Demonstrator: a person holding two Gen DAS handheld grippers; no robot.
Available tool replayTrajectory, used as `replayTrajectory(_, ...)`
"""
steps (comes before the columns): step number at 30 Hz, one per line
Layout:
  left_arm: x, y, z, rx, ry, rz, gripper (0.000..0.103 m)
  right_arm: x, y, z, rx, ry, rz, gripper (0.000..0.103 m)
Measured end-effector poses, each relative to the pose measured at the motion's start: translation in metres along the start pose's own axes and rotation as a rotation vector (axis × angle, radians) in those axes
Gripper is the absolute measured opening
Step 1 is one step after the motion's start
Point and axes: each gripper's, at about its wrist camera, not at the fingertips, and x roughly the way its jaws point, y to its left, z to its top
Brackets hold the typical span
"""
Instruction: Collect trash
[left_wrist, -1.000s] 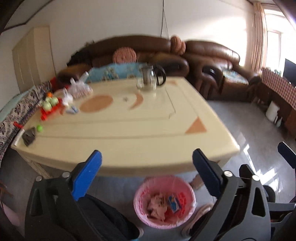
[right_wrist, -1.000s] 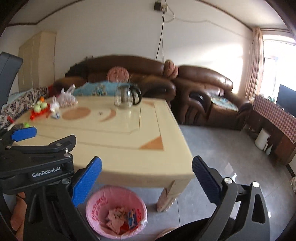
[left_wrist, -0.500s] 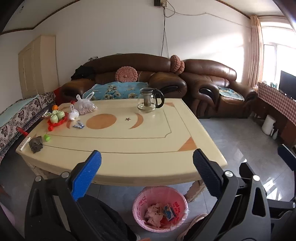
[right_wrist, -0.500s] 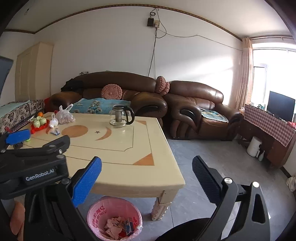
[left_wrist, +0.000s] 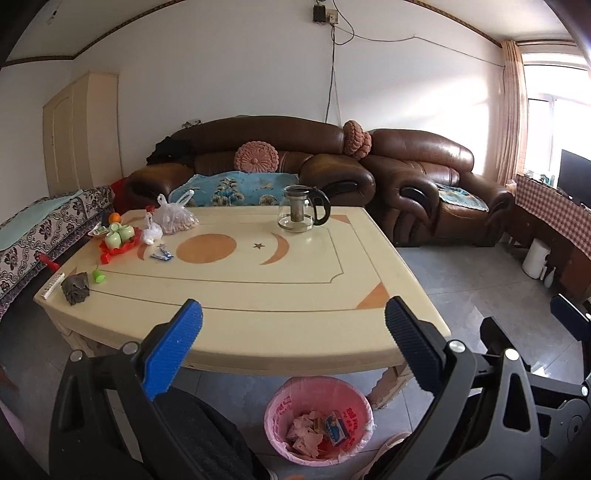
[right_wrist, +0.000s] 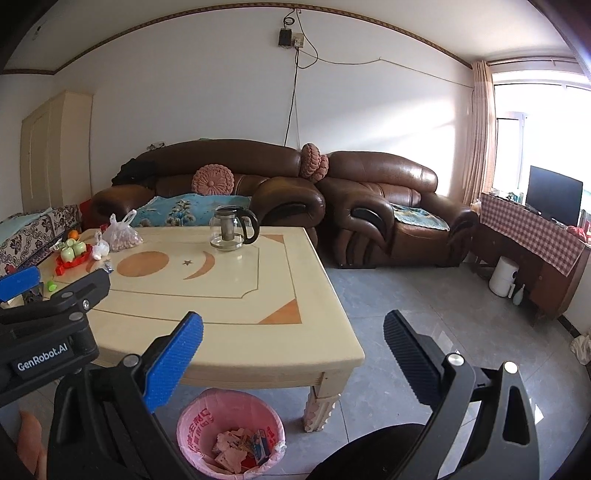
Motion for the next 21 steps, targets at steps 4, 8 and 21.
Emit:
replayTrajectory(4, 0.0019, 0.0023, -0.0003, -0.011, 0.020, -0.016, 0.097, 0.0010, 0.0002, -0.0002, -0.003, 0.006, -0.001, 0.096)
replayTrajectory(8, 0.0029, 0.0055, -0.0005, -0.018, 0.024, -0.017, 0.097, 0.0015, -0.0003, 0.0005, -0.004, 0.011, -0.009, 0.096)
replayTrajectory(21, 0.0069, 0.0092, -0.0023, -0.028, 0.045, -0.017, 0.097, 0.0038, 0.0034, 0.0015, -0.019, 0.024, -0.018, 0.096)
